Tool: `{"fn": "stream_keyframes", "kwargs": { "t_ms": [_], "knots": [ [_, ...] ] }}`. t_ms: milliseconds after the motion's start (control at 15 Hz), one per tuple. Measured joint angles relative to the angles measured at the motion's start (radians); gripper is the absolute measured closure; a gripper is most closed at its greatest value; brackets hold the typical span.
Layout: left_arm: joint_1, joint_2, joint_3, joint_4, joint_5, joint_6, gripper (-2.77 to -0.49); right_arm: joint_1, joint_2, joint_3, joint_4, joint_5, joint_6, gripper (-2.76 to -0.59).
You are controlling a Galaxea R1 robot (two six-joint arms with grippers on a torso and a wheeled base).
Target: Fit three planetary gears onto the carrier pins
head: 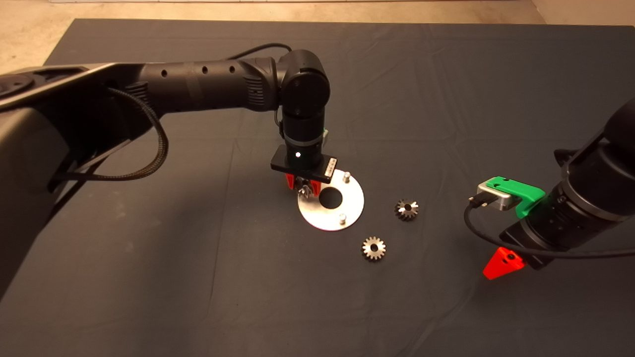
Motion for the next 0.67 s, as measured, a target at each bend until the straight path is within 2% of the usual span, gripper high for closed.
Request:
{"fn": "stream_keyframes", "kwargs": {
  "t_ms": [267,467,667],
  "knots": [
    [0.000,0.000,0.002,0.001,0.000,-0.001,-0.89,0.000,0.000,-0.001,0.000,0.000,0.000,-2.44],
    [0.000,-0.008,0.022,0.005,-0.001,-0.035,-0.89,0.000,0.000,-0.001,0.000,0.000,0.000,-2.44],
    [0.000,-0.009,0.033,0.009,-0.001,-0.042,-0.89,0.000,0.000,-0.001,0.000,0.000,0.000,-2.44]
  ]
}}
